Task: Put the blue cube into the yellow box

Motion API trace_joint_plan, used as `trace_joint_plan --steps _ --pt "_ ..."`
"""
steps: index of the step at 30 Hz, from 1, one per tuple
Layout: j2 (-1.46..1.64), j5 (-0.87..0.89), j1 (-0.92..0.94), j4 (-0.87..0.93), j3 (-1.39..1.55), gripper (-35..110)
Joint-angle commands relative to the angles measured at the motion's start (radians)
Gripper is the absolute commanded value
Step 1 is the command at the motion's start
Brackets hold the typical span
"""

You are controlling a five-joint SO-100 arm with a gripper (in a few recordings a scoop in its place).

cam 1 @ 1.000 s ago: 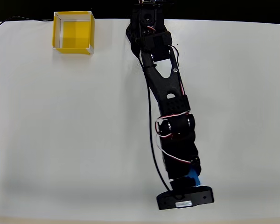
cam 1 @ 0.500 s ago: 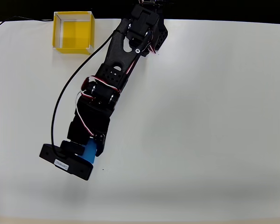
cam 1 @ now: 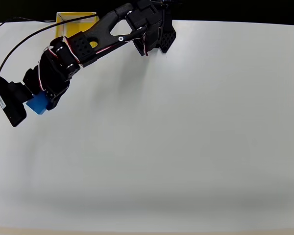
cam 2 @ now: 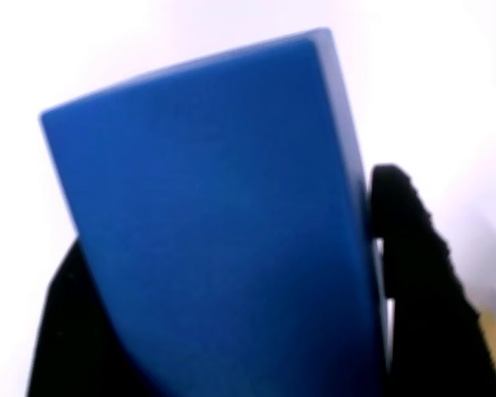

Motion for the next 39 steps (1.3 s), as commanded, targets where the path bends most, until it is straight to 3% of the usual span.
trace_joint_plan --steps 1,6,17,28,39 --pt "0.133 -0.04 0.144 -0.005 -0.002 15" --pt "0.147 -0.066 0.259 0.025 0.052 15" --pt "0.244 -0.08 0.41 0.368 0.069 13" --pt "0.368 -0.083 0.437 0.304 0.285 13" --pt "0.319 -0.066 0.479 0.225 0.295 13"
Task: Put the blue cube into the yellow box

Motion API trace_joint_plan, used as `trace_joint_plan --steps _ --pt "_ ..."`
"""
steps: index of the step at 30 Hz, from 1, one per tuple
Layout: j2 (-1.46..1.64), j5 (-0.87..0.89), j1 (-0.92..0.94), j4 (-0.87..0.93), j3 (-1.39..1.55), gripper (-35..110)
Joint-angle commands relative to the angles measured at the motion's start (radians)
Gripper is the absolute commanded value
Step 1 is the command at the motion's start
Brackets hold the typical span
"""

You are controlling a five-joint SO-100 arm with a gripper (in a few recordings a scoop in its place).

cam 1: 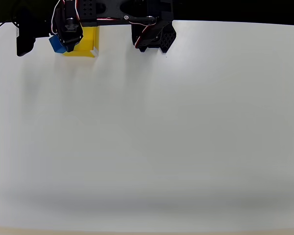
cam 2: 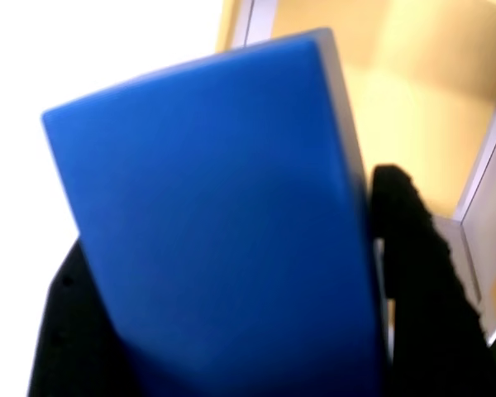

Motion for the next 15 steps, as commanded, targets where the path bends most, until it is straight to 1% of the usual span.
trace_joint_plan --steps 1,15 --pt "0.048 -0.009 0.046 -0.043 -0.038 13" --pt "-0.072 0.003 0.092 -0.106 -0.077 14"
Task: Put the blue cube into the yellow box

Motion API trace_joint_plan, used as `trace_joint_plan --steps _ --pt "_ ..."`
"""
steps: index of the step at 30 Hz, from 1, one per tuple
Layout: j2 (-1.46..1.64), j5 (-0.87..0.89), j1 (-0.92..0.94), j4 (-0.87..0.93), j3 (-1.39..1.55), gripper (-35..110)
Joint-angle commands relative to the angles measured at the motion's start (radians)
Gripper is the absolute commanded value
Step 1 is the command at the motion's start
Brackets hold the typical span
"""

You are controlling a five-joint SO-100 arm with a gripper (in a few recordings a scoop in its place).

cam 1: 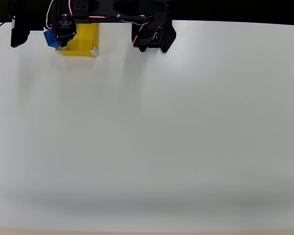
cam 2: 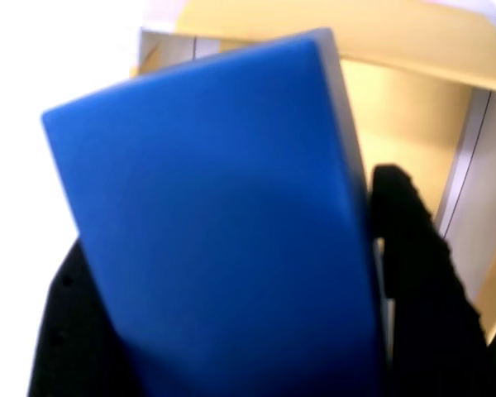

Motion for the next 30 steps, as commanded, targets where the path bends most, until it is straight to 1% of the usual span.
trace_joint_plan --steps 1,10,24,28,30 --pt "0.035 -0.003 0.035 -0.017 -0.067 14" --pt "0.086 -0.035 0.057 0.021 0.015 14" --pt "0.178 -0.052 0.069 -0.057 0.199 14" --pt "0.192 -0.058 0.075 -0.104 0.244 21" --pt "0.192 -0.055 0.075 -0.103 0.242 30"
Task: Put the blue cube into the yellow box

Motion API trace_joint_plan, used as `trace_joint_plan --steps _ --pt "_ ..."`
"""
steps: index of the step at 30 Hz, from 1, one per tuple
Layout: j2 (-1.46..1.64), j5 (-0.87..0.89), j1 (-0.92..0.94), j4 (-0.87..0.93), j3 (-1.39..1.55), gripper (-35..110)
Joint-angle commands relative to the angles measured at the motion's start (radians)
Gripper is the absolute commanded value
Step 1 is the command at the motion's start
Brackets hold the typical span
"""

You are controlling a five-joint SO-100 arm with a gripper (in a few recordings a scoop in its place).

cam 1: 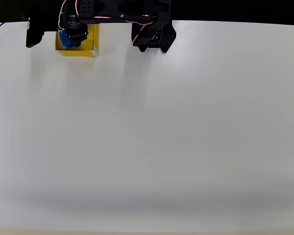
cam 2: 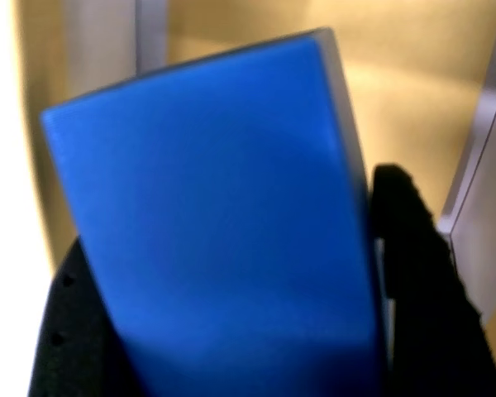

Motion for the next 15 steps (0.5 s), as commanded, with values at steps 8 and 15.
trace_joint_plan --steps 8,15 --pt "0.115 -0.037 0.026 0.005 -0.034 34" --pt "0.204 -0.133 0.023 0.124 -0.1 33"
